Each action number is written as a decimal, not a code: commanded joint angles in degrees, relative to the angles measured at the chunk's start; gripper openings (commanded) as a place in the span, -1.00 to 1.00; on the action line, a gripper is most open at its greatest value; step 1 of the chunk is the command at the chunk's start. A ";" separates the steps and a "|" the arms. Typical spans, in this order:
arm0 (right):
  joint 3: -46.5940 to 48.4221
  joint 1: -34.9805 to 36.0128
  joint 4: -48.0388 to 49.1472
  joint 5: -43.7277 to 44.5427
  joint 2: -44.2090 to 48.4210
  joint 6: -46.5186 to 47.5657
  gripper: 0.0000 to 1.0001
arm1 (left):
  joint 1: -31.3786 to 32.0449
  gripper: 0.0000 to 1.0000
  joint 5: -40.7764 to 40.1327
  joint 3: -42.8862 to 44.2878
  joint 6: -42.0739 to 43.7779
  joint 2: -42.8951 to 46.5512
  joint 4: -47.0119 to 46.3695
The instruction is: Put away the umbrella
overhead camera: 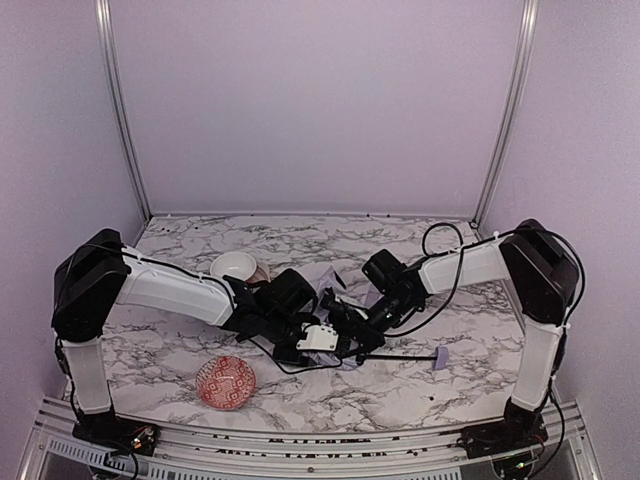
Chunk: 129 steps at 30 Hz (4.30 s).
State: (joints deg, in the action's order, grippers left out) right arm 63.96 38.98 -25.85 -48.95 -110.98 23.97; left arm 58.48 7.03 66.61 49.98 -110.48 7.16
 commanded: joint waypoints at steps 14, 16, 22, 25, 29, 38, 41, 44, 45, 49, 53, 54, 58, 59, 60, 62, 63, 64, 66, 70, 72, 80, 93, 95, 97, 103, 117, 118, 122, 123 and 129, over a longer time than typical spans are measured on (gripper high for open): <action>-8.32 -1.58 5.87 13.79 22.05 -5.20 0.02 | -1.22 -0.58 11.13 1.24 -15.15 -2.67 11.61; -11.85 -1.56 9.68 18.66 28.35 -5.33 0.05 | -1.70 -0.59 14.45 2.02 -17.52 -2.91 13.55; -31.12 6.25 30.86 32.91 47.71 7.00 0.23 | -4.43 -0.60 26.47 7.99 -25.05 -7.60 22.36; -38.21 13.37 39.08 36.70 52.69 14.02 0.24 | -5.11 -0.64 29.08 10.89 -26.89 -10.51 26.30; -40.73 19.16 43.75 43.69 50.26 18.93 0.26 | -5.37 -0.66 31.12 12.71 -28.32 -12.88 27.86; -36.47 24.52 48.47 58.07 31.01 28.69 0.50 | -6.08 -0.66 32.94 14.37 -26.69 -15.16 32.24; -35.17 24.48 47.35 59.83 26.78 30.29 0.50 | -6.30 -0.66 34.02 14.70 -26.26 -15.82 32.99; -34.14 24.48 46.38 61.97 22.71 31.15 0.49 | -6.45 -0.66 36.85 15.53 -25.37 -16.66 33.83; -33.62 24.48 45.60 62.40 21.32 31.70 0.48 | -6.45 -0.66 37.34 15.79 -25.09 -17.00 33.99; -30.58 24.49 41.52 66.32 16.59 30.98 0.36 | -6.67 -0.68 40.69 17.46 -23.52 -17.93 35.86; -28.81 24.48 38.62 67.91 14.12 31.43 0.07 | -6.86 -0.69 44.84 17.82 -20.11 -17.58 37.48; -28.20 24.53 37.81 68.25 13.74 31.09 -0.06 | -6.95 -0.69 45.66 18.15 -19.11 -17.61 38.05; -27.10 24.48 35.65 67.99 13.68 30.56 -0.52 | -7.74 -0.50 47.30 19.05 -17.22 -17.52 39.41; -26.72 24.48 34.49 67.80 13.88 30.09 -0.56 | -8.16 -0.40 47.52 19.20 -17.27 -17.17 39.41; -26.44 24.49 33.60 67.63 14.16 29.03 -0.61 | -8.58 -0.26 47.58 19.06 -17.09 -16.40 39.42; -26.37 24.43 32.23 66.66 14.97 27.93 -0.69 | -9.39 0.11 45.27 18.02 -18.76 -13.62 36.93; -26.66 24.40 32.03 66.09 15.33 27.77 -0.71 | -9.77 0.22 42.77 16.93 -20.74 -11.70 34.39; -27.00 24.39 32.02 65.74 15.69 27.56 -0.75 | -10.13 0.32 39.83 16.08 -22.90 -10.01 31.66; -27.07 24.41 31.64 65.67 16.56 26.60 -0.80 | -11.07 0.41 34.74 15.10 -26.01 -6.72 27.93; -27.00 22.83 31.61 62.45 20.68 23.71 -0.90 | -12.89 0.56 26.60 11.39 -31.48 1.32 19.37; -26.67 21.02 31.80 59.06 23.82 21.89 -0.95 | -13.64 0.57 21.52 7.12 -33.34 5.99 14.06; -21.00 6.08 31.51 39.66 36.08 10.79 -1.00 | -14.80 0.54 12.37 -10.22 -36.08 24.77 -8.63; -3.98 -0.49 25.14 23.98 39.94 -0.39 -1.00 | -1.41 -0.01 11.18 -15.31 -44.14 17.56 -43.54; -3.03 -0.49 25.11 22.74 40.34 -1.57 -1.00 | -1.36 0.26 9.43 -16.54 -45.46 15.22 -52.46; -2.52 -0.49 25.25 20.40 40.84 -2.00 -1.00 | -1.36 0.39 6.63 -15.83 -45.60 12.66 -56.81; -1.21 -0.46 23.98 15.56 42.43 -2.24 -1.00 | -1.54 0.55 8.13 -16.24 -42.49 8.99 -63.77; -0.72 -0.68 23.11 16.77 41.84 -3.02 -1.00 | -0.14 -0.91 19.43 -14.91 -42.56 3.83 -64.53; -1.04 -0.93 22.90 17.70 41.81 -3.03 -1.00 | -0.12 -1.00 19.28 -15.64 -42.91 4.25 -64.62; -2.80 -2.75 23.23 18.53 41.81 -3.97 -1.00 | -0.19 -1.00 20.12 -19.70 -43.38 6.20 -64.89; -3.13 -2.92 23.46 18.58 41.87 -3.88 -1.00 | -0.15 -1.00 20.28 -20.51 -43.33 6.69 -64.90; -3.82 -2.97 23.51 12.60 42.49 1.45 -1.00 | -0.21 0.45 22.86 -22.10 -41.15 8.41 -64.75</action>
State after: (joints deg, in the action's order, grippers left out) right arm 59.20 36.42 -6.04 -31.24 -70.28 21.71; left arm 58.15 27.31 45.06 7.35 -103.88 -57.12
